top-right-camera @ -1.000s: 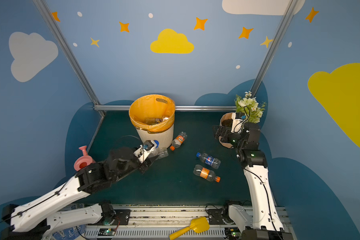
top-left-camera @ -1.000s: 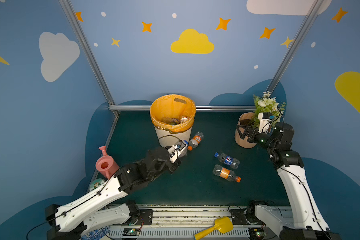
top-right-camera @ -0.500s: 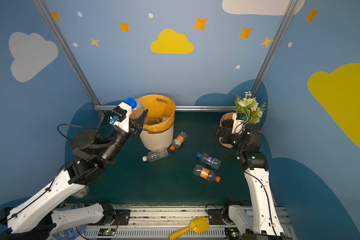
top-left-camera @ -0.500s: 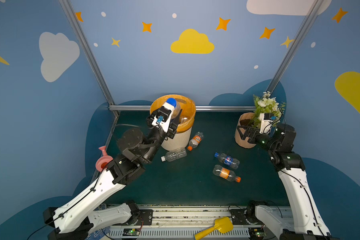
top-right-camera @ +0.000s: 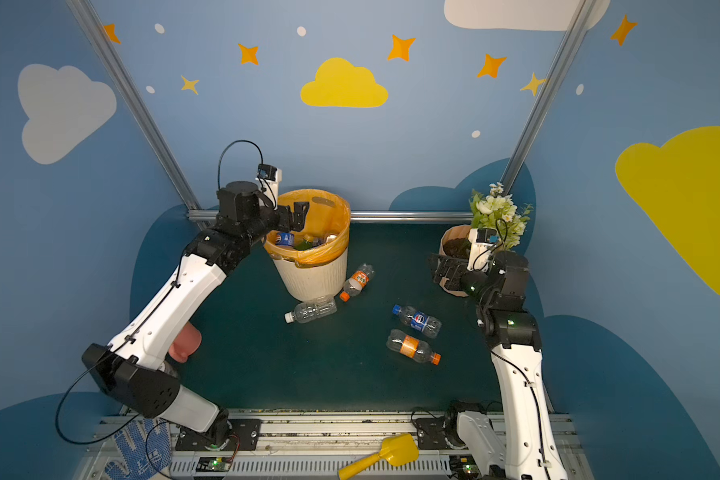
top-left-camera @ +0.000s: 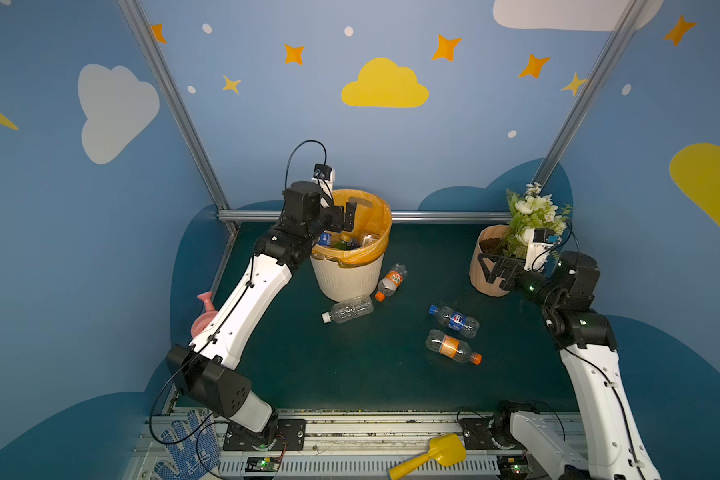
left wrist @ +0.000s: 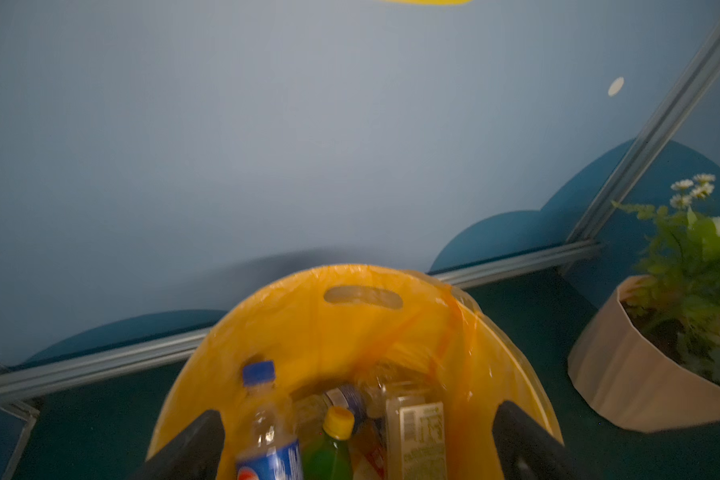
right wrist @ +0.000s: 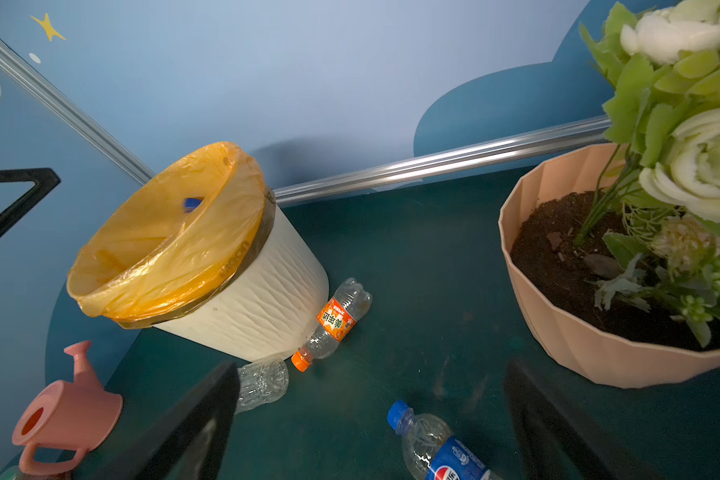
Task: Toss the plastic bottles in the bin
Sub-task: 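Lift the Pepsi bottle with the left gripper over the bin and release, then withdraw the left gripper while the right gripper reaches to the other Pepsi bottle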
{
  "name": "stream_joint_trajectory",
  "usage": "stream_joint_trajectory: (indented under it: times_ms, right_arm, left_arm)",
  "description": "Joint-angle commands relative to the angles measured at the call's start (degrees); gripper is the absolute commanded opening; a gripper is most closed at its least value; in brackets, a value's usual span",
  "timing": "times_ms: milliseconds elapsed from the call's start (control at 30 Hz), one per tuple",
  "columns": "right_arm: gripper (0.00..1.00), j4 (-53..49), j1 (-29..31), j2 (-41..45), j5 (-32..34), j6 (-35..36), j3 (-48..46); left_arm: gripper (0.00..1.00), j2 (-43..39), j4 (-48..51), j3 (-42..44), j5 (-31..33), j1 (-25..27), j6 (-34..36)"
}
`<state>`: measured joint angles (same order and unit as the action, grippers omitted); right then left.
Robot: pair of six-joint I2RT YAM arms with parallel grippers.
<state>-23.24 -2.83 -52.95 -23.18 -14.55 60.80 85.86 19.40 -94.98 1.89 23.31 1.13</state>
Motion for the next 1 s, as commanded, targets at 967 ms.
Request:
stream_joint_trajectory:
  times_ms: [967]
  right_arm:
    - [0.95,-11.3,4.82,-14.41,10.28,3.5,-8.23]
  left_arm:
    - [1.0,-43.75,-6.13,53.23,14.07,9.22,-20.69]
